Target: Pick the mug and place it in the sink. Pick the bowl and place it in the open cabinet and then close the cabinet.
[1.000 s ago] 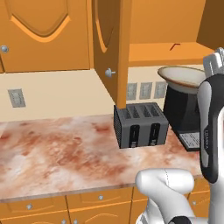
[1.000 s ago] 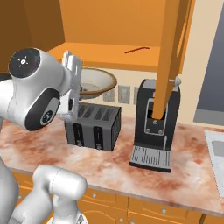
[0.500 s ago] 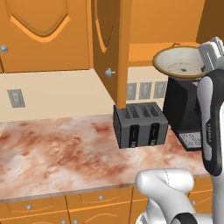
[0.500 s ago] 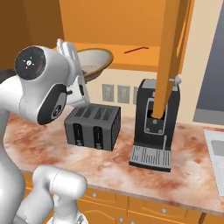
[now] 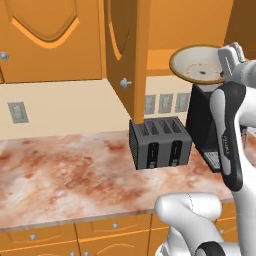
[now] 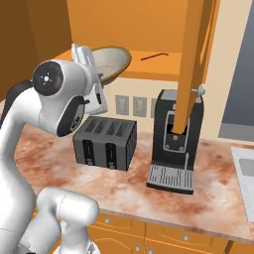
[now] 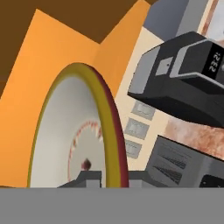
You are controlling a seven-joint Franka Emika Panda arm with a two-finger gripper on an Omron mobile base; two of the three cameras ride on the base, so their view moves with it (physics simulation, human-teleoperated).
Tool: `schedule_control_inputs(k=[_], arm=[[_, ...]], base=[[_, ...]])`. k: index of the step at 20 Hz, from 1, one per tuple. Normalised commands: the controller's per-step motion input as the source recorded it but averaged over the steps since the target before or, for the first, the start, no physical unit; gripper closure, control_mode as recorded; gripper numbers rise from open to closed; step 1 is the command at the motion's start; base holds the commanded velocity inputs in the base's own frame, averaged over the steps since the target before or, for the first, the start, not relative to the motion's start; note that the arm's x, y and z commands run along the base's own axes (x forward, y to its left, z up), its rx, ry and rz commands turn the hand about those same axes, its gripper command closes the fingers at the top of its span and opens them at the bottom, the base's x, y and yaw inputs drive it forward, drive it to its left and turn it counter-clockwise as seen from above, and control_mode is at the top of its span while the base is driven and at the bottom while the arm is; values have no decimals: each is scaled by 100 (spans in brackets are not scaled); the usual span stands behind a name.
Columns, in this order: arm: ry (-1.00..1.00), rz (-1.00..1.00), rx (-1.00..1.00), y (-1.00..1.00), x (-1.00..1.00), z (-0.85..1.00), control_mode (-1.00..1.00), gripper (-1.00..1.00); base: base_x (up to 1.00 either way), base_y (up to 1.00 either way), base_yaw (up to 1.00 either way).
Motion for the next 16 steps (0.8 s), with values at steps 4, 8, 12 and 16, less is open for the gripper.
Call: schedule_control_inputs(k=[4,8,12,16], arm=[[18,9,16,0,48,34,-100,100],[0,6,1,0,30,19,-100,100],[8,3,5,0,60,0,-100,100],[3,0,2,0,84,0,-100,100]], base=[[0,0,0],[0,0,0],[0,0,0],[0,0,0]])
